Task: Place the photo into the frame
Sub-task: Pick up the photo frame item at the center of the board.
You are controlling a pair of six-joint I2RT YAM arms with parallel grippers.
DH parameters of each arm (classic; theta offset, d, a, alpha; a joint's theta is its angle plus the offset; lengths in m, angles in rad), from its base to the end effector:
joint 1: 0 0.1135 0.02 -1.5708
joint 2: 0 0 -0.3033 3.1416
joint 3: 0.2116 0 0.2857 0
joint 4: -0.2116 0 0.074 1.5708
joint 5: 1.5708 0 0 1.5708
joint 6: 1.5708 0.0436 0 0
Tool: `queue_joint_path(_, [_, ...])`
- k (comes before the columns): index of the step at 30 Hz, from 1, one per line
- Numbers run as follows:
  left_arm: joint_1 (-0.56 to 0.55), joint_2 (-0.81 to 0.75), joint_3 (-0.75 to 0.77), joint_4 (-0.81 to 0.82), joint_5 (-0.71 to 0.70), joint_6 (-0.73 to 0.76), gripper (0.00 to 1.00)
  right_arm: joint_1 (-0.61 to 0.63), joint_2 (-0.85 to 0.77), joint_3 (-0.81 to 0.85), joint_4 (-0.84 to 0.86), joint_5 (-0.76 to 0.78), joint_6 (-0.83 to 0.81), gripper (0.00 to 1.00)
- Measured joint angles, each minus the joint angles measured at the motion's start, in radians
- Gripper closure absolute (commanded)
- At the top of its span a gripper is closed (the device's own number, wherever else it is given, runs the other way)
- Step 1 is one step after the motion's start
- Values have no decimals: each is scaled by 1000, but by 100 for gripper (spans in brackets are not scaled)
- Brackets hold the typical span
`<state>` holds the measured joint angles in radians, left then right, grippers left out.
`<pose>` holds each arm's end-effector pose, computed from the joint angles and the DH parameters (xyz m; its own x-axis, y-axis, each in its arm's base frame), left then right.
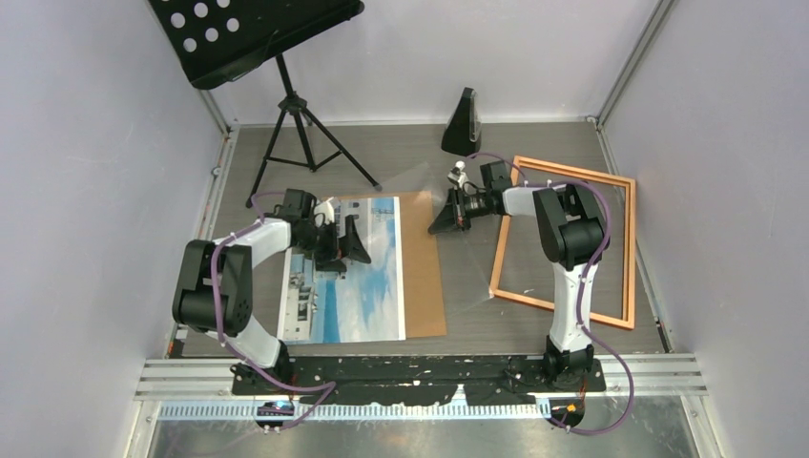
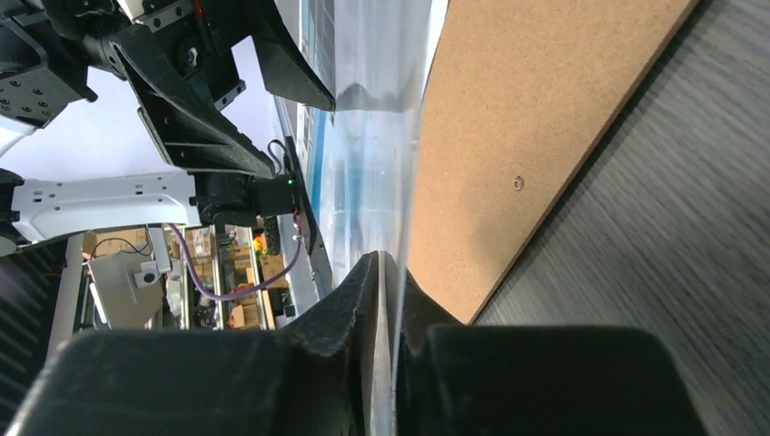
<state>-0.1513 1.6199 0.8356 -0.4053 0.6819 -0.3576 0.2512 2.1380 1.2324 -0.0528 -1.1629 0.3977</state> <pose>0.3074 -0.0747 0.1615 -0.9817 -0.1252 -0.1437 0.0056 0.7348 -0.6782 0.4308 0.1519 0.1119 -0.9669 -0.0895 -0.2391 -0.2551 0.3121 0.9151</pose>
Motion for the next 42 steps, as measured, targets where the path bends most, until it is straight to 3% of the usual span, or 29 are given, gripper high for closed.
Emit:
queue_joint_path(4, [-7, -14, 0, -6, -19, 10, 1, 2, -8, 9, -19, 6, -2, 94])
queue_joint_path(15, [-10, -116, -2, -43, -138, 74, 1, -12, -135, -3, -84, 60, -5, 94])
queue_joint_path(24, [-10, -256, 8, -56, -158, 116, 1, -83, -295, -117, -122, 70, -25, 95])
queue_joint_path(32, [-12, -270, 41, -19, -126, 133, 1, -140, -430, -211, -138, 51, -42, 95])
queue_joint_path(36, [-19, -248, 51, 32, -93, 131, 1, -185, -510, -240, -112, 32, -30, 94])
queue_joint_path(42, [-47, -170, 51, 130, -34, 96, 1, -229, -616, -333, 64, 1, 82, 95])
